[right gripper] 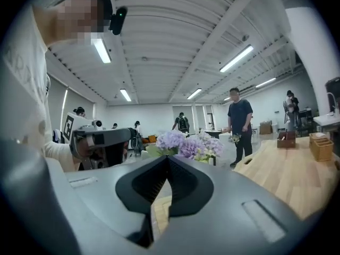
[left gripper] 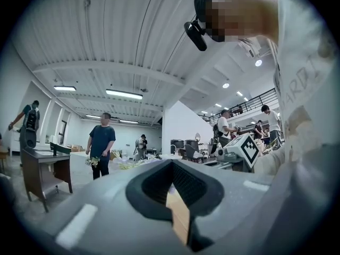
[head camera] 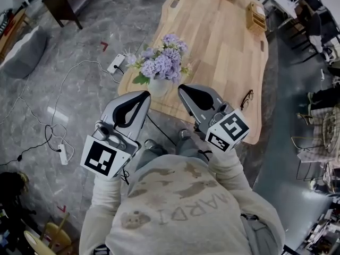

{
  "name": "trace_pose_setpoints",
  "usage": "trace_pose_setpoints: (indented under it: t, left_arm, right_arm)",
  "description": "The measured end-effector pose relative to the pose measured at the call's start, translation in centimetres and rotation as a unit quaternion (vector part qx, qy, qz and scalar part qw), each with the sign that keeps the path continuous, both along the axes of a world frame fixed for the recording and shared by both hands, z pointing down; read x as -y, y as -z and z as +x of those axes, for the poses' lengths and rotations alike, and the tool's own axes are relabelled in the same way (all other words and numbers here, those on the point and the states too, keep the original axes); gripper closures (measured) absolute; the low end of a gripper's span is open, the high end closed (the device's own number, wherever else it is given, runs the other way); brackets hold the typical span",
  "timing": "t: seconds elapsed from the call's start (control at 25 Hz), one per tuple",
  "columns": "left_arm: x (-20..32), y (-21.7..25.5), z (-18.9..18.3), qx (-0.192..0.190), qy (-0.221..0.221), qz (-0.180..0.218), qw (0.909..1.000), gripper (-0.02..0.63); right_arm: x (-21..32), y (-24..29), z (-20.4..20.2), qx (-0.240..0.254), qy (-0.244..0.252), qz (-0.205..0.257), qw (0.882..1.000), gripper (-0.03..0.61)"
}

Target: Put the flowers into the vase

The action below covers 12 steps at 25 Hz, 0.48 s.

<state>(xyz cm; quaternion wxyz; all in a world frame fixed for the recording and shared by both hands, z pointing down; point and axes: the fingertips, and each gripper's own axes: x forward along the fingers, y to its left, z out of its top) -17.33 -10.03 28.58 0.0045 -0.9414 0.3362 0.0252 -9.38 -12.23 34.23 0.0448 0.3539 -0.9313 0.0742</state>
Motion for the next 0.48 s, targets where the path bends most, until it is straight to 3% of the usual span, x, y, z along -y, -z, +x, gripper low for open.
trace_pose_setpoints:
  t: [0.2, 0.48]
  left_arm:
    - [-0.4, 0.6, 1.6, -0.004, -0.013, 0.003, 0.9999, 0.614]
    - [-1.0, 0.7, 3.6, 0.003, -0.025, 0.006, 0.9997, 0.614]
  right_arm:
    - [-2.0, 2.6, -0.4, 0.013, 0.013, 0.045, 0.999, 0.554]
    - [-3.5, 4.4, -0.1, 0.023, 0.025, 0.067, 0.997, 0.557]
